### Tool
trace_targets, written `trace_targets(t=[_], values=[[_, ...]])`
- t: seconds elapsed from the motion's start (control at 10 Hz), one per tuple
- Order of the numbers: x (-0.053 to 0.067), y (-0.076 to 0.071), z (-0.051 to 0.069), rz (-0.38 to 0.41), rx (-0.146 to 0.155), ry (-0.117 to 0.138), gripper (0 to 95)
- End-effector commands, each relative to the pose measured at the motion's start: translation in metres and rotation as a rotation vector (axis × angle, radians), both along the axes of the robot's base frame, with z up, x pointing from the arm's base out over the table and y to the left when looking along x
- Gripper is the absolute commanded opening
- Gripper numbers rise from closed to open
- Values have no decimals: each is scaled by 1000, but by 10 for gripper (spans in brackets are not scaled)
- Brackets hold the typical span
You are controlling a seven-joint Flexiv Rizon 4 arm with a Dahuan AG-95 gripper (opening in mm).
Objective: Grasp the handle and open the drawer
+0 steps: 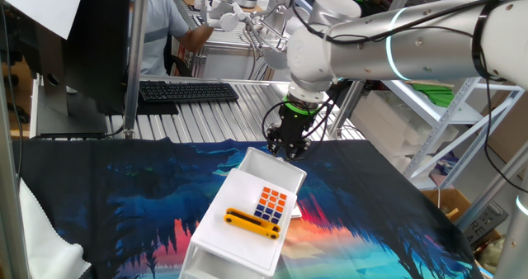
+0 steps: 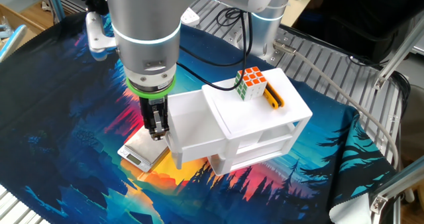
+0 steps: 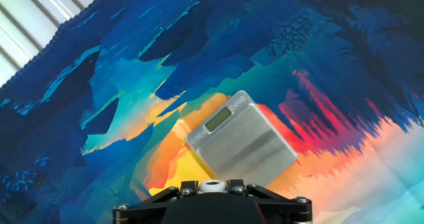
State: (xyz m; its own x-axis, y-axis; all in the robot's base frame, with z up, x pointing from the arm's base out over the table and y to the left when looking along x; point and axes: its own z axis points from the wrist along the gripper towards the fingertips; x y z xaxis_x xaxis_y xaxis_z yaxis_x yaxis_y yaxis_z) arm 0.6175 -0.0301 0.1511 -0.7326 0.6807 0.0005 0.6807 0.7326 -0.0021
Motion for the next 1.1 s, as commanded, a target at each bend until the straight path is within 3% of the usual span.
trace_targets(t=[0.1,0.6,1.0,1.1], values=[[1,0,2,-11,1,7,0],[1,-3,2,-71,-7,4,0],[1,-2,2,-131,6,7,760],[1,0,3,-145,8,9,760]])
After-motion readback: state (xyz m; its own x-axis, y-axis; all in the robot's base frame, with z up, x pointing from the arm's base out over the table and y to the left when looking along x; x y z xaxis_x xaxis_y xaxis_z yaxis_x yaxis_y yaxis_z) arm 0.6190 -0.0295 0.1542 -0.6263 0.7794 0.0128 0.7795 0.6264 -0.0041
